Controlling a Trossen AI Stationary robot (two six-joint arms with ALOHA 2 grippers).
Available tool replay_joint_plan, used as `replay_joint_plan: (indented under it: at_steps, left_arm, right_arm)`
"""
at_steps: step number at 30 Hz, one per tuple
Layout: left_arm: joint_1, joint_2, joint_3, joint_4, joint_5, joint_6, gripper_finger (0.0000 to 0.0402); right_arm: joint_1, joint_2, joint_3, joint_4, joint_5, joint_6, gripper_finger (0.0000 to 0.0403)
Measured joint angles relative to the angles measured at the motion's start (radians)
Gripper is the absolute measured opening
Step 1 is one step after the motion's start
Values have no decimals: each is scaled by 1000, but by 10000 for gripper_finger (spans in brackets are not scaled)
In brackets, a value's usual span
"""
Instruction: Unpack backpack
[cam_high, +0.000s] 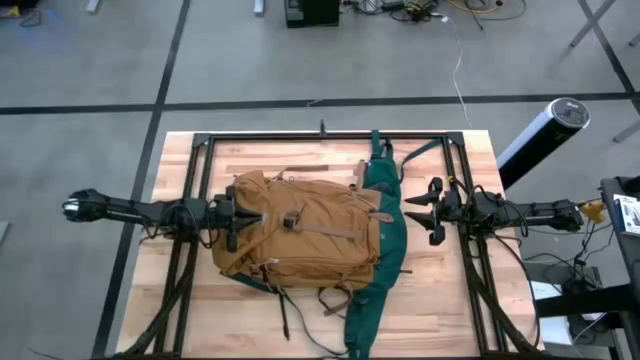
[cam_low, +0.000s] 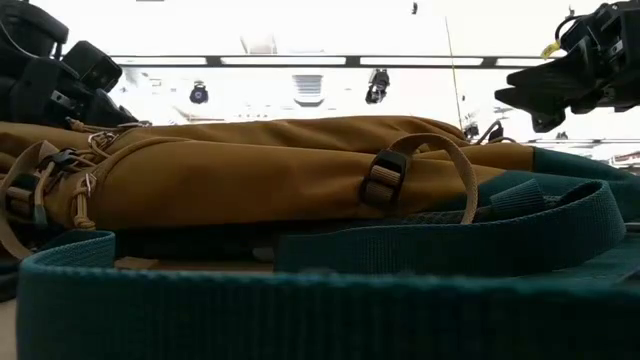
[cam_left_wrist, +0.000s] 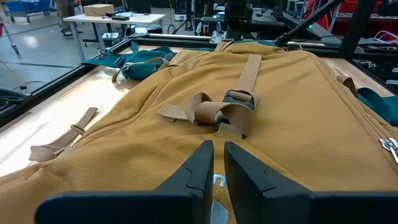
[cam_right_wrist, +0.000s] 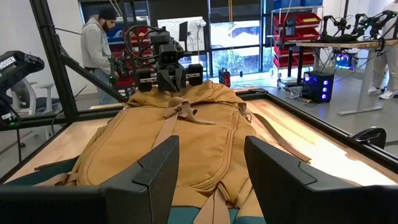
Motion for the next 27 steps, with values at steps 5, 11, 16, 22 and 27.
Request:
replay_joint_plan:
  at_steps: [5, 11, 16, 22, 27]
  left_arm:
    - [0, 0, 0, 0, 0, 0, 27]
    - [5, 0, 0, 42, -283, 249, 27]
    - [6, 0, 0, 47, -340, 433, 27]
    - [9, 11, 0, 183, -336, 273, 27]
    - [9, 12, 0, 283, -334, -22, 27]
  right_arm:
    - [0, 0, 0, 0, 0, 0, 169]
    - [0, 0, 0, 0, 0, 0, 169]
    - [0, 0, 0, 0, 0, 0, 169]
    - [0, 0, 0, 0, 0, 0, 169]
    - [0, 0, 0, 0, 0, 0, 169]
